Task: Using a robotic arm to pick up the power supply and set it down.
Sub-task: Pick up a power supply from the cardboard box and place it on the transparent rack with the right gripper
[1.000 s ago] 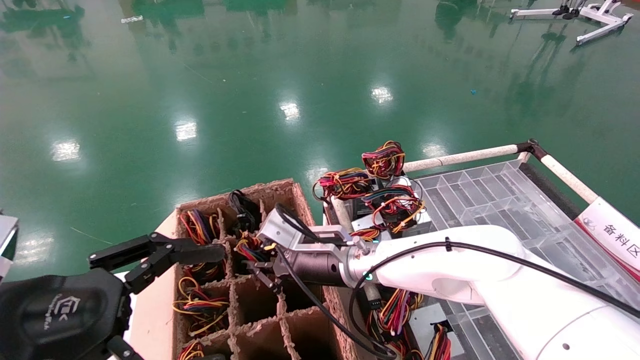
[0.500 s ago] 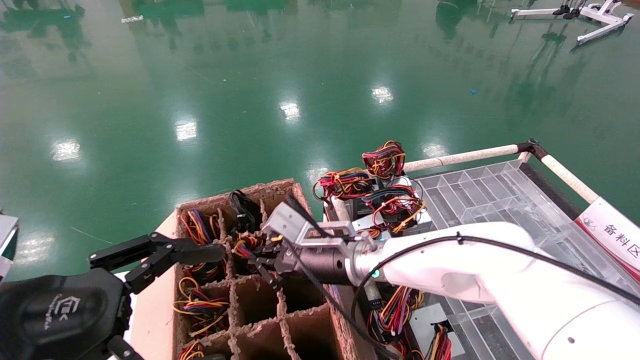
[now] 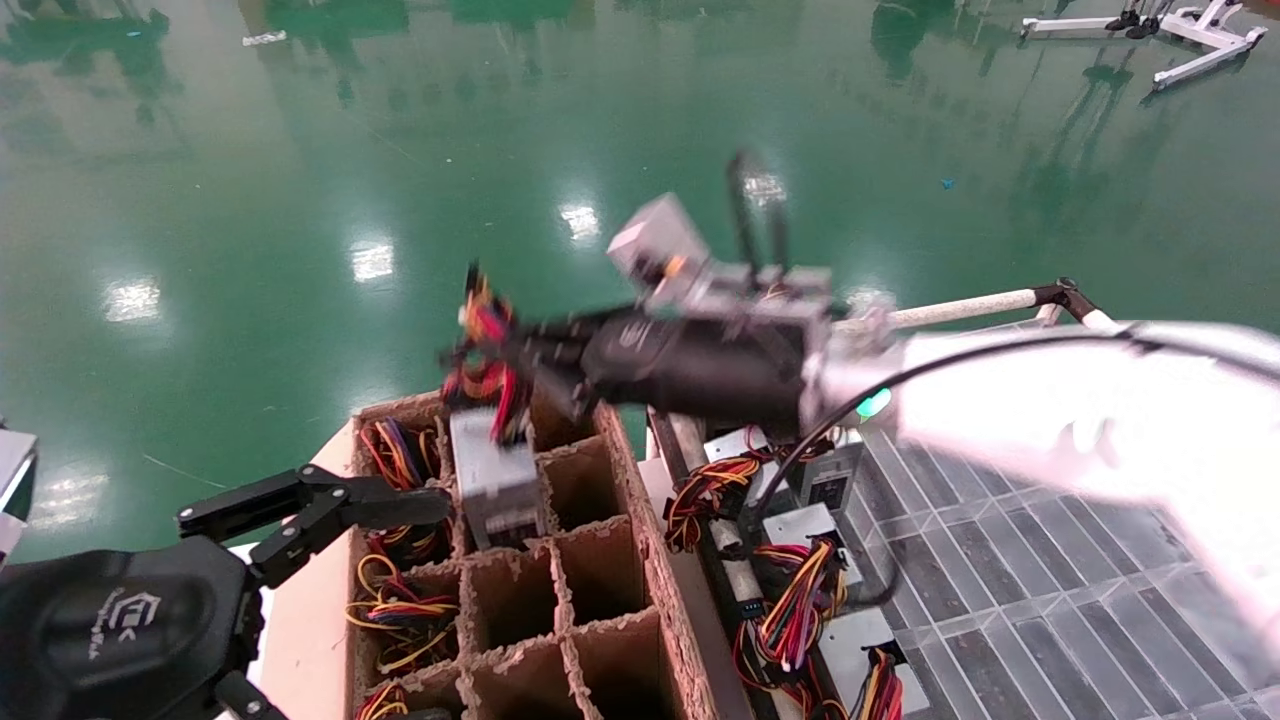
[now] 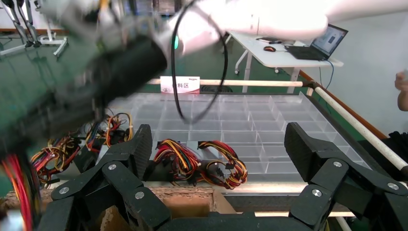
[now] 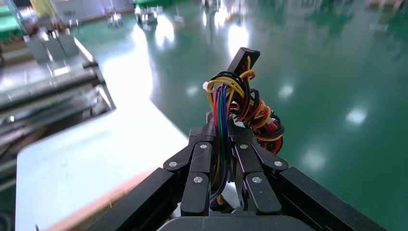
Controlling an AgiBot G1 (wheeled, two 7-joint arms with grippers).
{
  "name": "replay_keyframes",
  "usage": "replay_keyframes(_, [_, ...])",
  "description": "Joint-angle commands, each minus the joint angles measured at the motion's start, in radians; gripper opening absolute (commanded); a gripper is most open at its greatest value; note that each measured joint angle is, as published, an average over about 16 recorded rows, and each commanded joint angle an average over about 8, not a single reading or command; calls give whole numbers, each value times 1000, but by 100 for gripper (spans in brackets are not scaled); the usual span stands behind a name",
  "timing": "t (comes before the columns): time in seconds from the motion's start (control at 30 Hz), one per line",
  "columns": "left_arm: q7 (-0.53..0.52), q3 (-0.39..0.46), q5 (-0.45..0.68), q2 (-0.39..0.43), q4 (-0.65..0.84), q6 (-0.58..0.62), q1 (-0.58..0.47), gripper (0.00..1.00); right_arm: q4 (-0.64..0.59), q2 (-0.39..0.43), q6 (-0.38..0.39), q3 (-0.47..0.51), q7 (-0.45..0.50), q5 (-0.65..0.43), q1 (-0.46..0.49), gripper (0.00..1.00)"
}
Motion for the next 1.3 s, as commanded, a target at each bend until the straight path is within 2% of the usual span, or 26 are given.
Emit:
replay_keyframes(0.03, [0, 0, 0, 0, 0, 0, 0, 100, 27, 32, -22, 20, 13, 28, 15, 0])
replay_keyframes(0.3, [0, 0, 0, 0, 0, 0, 0, 100, 125, 216, -60, 71, 74, 62, 86, 0])
replay_keyframes(0.67, [0, 0, 0, 0, 0, 0, 0, 100, 155, 511, -132, 72, 132, -29, 213, 0])
replay_keyframes(0.83, [0, 0, 0, 0, 0, 0, 0, 100, 121, 615, -188, 57, 143, -70, 227, 0])
replay_keyframes(1.03, [0, 0, 0, 0, 0, 0, 0, 100, 44, 659, -245, 34, 118, -84, 176, 0])
replay_keyframes(1.3, [0, 0, 0, 0, 0, 0, 0, 100, -58, 630, -292, 16, 50, -80, 112, 0])
